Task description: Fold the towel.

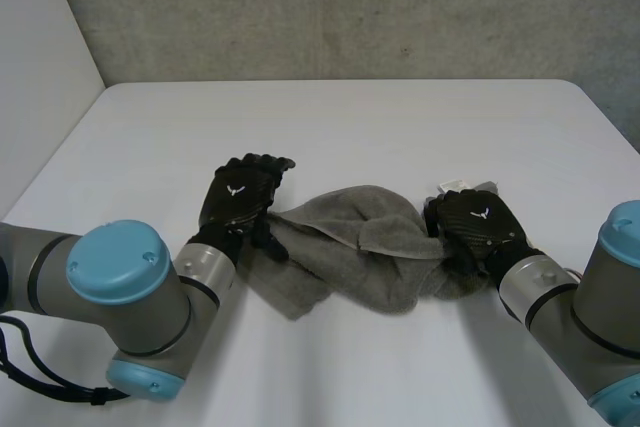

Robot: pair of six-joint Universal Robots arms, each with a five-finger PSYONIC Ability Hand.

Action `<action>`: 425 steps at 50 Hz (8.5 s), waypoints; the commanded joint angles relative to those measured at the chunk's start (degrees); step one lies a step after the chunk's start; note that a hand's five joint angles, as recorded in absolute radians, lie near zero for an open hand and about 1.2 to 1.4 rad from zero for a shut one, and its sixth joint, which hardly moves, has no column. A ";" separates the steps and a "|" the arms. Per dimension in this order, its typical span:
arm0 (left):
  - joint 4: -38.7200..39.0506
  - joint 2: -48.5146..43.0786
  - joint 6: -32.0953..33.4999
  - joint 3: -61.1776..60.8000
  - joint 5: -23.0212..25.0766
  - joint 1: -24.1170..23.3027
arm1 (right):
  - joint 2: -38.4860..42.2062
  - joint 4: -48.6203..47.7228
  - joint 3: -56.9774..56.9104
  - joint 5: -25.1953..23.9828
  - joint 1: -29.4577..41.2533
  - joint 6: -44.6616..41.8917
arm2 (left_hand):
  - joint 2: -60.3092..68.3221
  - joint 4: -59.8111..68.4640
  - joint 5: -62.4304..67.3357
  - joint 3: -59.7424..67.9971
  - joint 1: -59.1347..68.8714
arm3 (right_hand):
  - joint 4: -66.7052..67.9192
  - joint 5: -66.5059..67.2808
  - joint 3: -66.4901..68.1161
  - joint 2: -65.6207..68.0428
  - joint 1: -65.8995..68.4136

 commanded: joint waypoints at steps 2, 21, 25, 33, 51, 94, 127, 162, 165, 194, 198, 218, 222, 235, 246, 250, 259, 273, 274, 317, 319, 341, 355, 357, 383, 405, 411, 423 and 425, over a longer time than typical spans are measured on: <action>0.51 -0.92 6.19 1.79 9.11 4.09 | -1.25 19.96 -7.20 1.97 2.98 -10.96 | 11.25 11.45 13.56 12.70 11.40 | 27.15 32.82 27.48 39.87 28.73; -3.60 -2.32 6.55 6.69 9.55 4.00 | -2.83 23.57 -8.43 2.50 2.02 -16.16 | 12.27 12.47 14.58 13.72 12.42 | 27.15 32.82 27.48 39.87 28.73; -9.60 -5.05 6.46 12.08 9.55 3.91 | -3.89 24.27 -8.52 2.32 2.02 -16.33 | 12.27 12.47 14.58 13.72 12.42 | 27.15 32.82 27.48 39.87 28.73; -24.80 -13.75 6.46 28.07 9.55 3.83 | -3.98 24.71 -8.17 2.32 2.10 -16.51 | 14.62 14.83 16.93 16.07 14.77 | 27.15 32.82 27.48 39.87 28.73; -33.41 -21.13 6.46 39.32 9.90 3.03 | -3.10 24.54 -7.29 2.06 2.89 -17.74 | 36.11 36.31 38.42 37.56 36.26 | 27.15 32.82 27.48 39.87 28.73; -38.96 3.11 12.96 26.05 27.66 6.80 | -14.67 27.12 -12.92 -0.84 2.28 -23.02 | 60.52 60.73 62.83 61.97 60.67 | 27.15 32.82 27.48 39.87 28.73; -41.51 4.80 18.06 25.39 23.37 8.66 | -3.01 37.61 -30.39 2.76 1.57 -28.56 | 60.52 60.73 62.83 61.97 60.67 | 27.15 32.82 27.48 39.87 28.73; -14.08 16.83 -0.22 8.65 19.13 14.81 | -3.89 26.29 -31.02 8.21 8.61 -24.42 | 60.52 60.73 62.83 61.97 60.67 | 27.15 32.82 27.48 39.87 28.73; -13.55 16.13 2.94 3.37 19.04 14.64 | -3.98 26.21 -29.53 8.47 10.01 -25.21 | 60.52 60.73 62.83 61.97 60.67 | 27.15 32.82 27.48 39.87 28.73; -8.63 2.16 1.72 5.48 13.26 -1.97 | -22.86 35.69 -35.42 16.47 16.43 -11.25 | 12.94 13.14 15.25 14.39 13.09 | 27.15 32.82 27.48 39.87 28.73; -8.54 1.10 -2.15 7.15 10.08 -3.38 | -24.63 36.93 -34.19 16.47 16.43 -9.22 | 13.11 13.31 15.42 14.56 13.26 | 27.15 32.82 27.48 39.87 28.73; -4.68 4.16 -7.61 1.54 20.40 -0.67 | -18.65 38.07 -24.69 15.77 14.23 -12.20 | 60.52 60.73 62.83 61.97 60.67 | 27.15 32.82 27.48 39.87 28.73; -4.06 6.37 -7.87 -0.49 26.43 1.54 | -14.01 40.96 -23.47 15.94 12.92 -18.68 | 60.52 60.73 62.83 61.97 60.67 | 27.15 32.82 27.48 39.87 28.73; -16.63 5.32 -0.13 8.38 24.49 6.99 | -2.75 42.57 -31.17 15.94 12.65 -29.96 | 60.52 60.73 62.83 61.97 60.67 | 27.15 32.82 27.48 39.87 28.73; -13.38 5.67 7.43 33.17 21.51 3.30 | -11.42 -9.27 -35.68 17.52 12.47 -24.94 | 60.52 60.73 62.83 61.97 60.67 | 27.15 32.82 27.48 39.87 28.73; -4.59 9.63 3.56 36.42 20.63 2.68 | -6.82 4.17 -42.68 17.00 12.64 -25.21 | 60.52 60.73 62.83 61.97 60.67 | 27.15 32.82 27.48 39.87 28.73; -1.25 12.88 1.10 30.27 15.70 6.99 | 3.12 27.42 -49.57 14.37 11.95 -26.26 | 60.52 60.73 62.83 61.97 60.67 | 27.15 32.82 27.48 39.87 28.73; -2.04 10.60 14.61 1.55 23.34 9.36 | 15.62 28.75 -41.75 12.87 12.47 -27.58 | 60.52 60.73 62.83 61.97 60.67 | 27.15 32.82 27.48 39.87 28.73; -2.47 9.11 16.63 -0.39 23.87 9.71 | 17.36 28.93 -41.05 13.04 12.56 -27.67 | 60.52 60.73 62.83 61.97 60.67 | 27.15 32.82 27.48 39.87 28.73; -5.99 9.45 7.86 -3.92 23.44 18.42 | -3.10 24.54 -9.05 17.61 5.53 -14.49 | 60.52 60.73 62.83 61.97 60.67 | -16.36 -10.69 -16.03 -3.64 -14.77; -6.08 9.36 7.86 -4.01 23.53 18.42 | -3.27 23.57 -8.00 17.61 4.74 -14.49 | 60.52 60.73 62.83 61.97 60.67 | -9.13 -3.46 -8.80 3.60 -7.54; -6.52 4.63 12.24 -3.31 23.26 17.45 | -9.16 22.08 -6.15 17.79 3.25 -21.96 | 60.52 60.73 62.83 61.97 60.67 | 27.15 32.82 27.48 39.87 28.73; -7.13 0.22 20.87 -2.43 18.34 16.92 | -8.28 21.46 -5.80 17.53 0.35 -21.78 | 50.84 51.04 53.15 52.29 50.99 | 27.15 32.82 27.48 39.87 28.73; -7.58 0.31 20.87 -2.43 18.08 16.92 | -8.19 21.37 -5.89 17.61 -0.70 -21.61 | 45.91 46.12 48.22 47.36 46.06 | 27.15 32.82 27.48 39.87 28.73; -31.63 15.85 29.92 -0.85 22.38 17.62 | -14.79 45.01 -11.60 14.71 -2.29 -28.64 | 60.52 60.73 62.83 61.97 60.67 | 27.15 32.82 27.48 39.87 28.73; -28.88 -5.14 26.35 44.19 14.14 11.48 | 2.88 25.24 -45.52 15.15 3.51 -38.04 | 60.52 60.73 62.83 61.97 60.67 | 27.15 32.82 27.48 39.87 28.73; -12.88 -1.46 8.44 57.49 7.19 11.38 | -3.60 -1.28 -49.65 21.90 3.86 -32.24 | 60.52 60.73 62.83 61.97 60.67 | 27.15 32.82 27.48 39.87 28.73; -16.01 -0.83 3.38 60.43 8.49 11.47 | 9.11 36.05 -69.53 21.84 5.88 -32.07 | 60.52 60.73 62.83 61.97 60.67 | 27.15 32.82 27.48 39.87 28.73; -16.01 -0.83 3.38 58.31 8.94 11.56 | 9.38 36.05 -68.56 21.31 5.97 -32.07 | 60.52 60.73 62.83 61.97 60.67 | 27.15 32.82 27.48 39.87 28.73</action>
